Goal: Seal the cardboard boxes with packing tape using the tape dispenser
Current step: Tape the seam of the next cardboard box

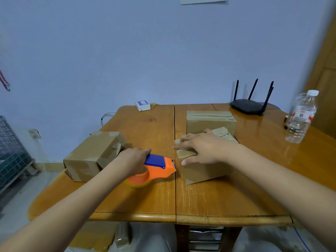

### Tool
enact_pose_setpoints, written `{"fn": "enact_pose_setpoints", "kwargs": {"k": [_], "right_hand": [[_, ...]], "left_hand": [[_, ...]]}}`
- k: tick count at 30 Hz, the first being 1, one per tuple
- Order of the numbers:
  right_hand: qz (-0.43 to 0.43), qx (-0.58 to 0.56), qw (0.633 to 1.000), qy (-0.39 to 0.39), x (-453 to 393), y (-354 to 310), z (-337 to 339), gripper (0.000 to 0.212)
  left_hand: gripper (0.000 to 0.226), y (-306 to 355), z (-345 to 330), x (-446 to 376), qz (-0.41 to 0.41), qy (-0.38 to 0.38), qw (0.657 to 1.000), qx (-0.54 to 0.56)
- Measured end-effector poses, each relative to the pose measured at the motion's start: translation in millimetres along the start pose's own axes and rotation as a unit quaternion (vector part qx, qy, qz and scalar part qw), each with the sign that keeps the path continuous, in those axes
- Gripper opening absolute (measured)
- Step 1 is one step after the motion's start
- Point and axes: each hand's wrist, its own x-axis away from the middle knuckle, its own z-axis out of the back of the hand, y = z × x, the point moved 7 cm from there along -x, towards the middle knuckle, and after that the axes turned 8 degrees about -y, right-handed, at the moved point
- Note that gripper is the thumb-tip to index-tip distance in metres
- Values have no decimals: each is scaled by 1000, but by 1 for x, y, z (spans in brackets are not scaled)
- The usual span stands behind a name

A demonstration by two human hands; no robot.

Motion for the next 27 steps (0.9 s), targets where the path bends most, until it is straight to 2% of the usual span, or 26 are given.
{"fn": "enact_pose_setpoints", "kwargs": {"k": [6,19,27], "right_hand": [[-25,-80,996,-32,9,21,-27,71],[-50,-48,997,-35,0,24,-37,65],[-55,-47,997,-33,1,23,-40,65]], "left_hand": [[28,1,3,1,4,-17,1000,10],[29,30,15,-9,-7,-4,1000,-24],[39,35,23,-18,-11,-74,996,-58]]}}
